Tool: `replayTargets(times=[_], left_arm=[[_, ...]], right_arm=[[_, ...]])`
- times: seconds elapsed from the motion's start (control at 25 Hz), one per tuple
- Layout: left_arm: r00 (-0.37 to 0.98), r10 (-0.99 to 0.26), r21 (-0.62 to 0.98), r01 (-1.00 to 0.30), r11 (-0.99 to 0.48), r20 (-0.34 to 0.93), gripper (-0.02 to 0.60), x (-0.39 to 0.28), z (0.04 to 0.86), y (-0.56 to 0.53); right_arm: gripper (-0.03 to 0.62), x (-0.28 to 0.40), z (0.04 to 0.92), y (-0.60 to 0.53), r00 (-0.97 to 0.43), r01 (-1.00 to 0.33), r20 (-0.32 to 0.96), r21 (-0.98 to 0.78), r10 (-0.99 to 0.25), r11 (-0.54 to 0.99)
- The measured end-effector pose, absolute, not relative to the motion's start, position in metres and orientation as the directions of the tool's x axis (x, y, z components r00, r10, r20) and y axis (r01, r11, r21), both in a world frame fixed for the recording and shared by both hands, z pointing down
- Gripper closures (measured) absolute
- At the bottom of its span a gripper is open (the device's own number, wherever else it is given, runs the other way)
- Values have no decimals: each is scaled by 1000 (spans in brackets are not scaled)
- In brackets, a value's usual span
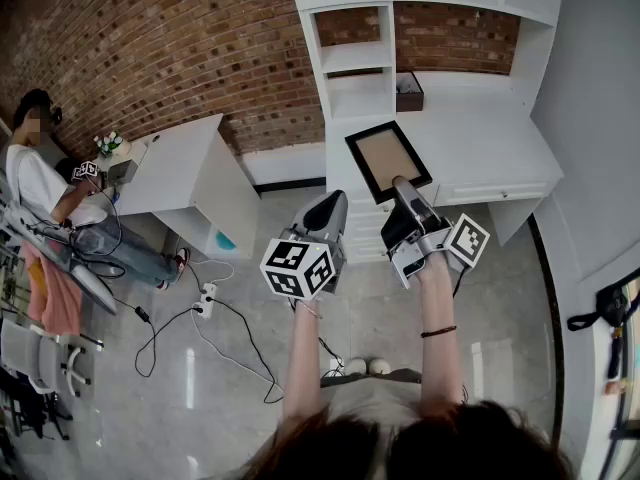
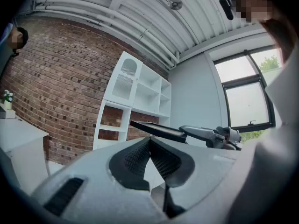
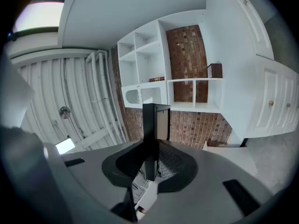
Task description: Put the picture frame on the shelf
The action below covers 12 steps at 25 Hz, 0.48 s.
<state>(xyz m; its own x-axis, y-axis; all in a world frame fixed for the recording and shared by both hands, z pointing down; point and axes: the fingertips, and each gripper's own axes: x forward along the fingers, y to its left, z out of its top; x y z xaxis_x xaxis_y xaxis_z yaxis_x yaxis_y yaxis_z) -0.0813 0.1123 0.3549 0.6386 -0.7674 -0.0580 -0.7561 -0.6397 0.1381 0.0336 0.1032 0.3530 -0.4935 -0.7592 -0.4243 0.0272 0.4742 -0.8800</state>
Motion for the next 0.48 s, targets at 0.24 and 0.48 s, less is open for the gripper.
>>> replayTargets(times=[0.24, 0.48], left_arm=[[636, -770, 144, -759, -635, -48, 571, -83, 355, 113], [634, -772, 144, -761, -633, -46, 571, -75, 360, 116]], right_arm=[[522, 33, 356, 103, -496, 22, -409, -888, -766, 460], [521, 41, 356, 104, -488, 47, -429, -883, -760, 467]])
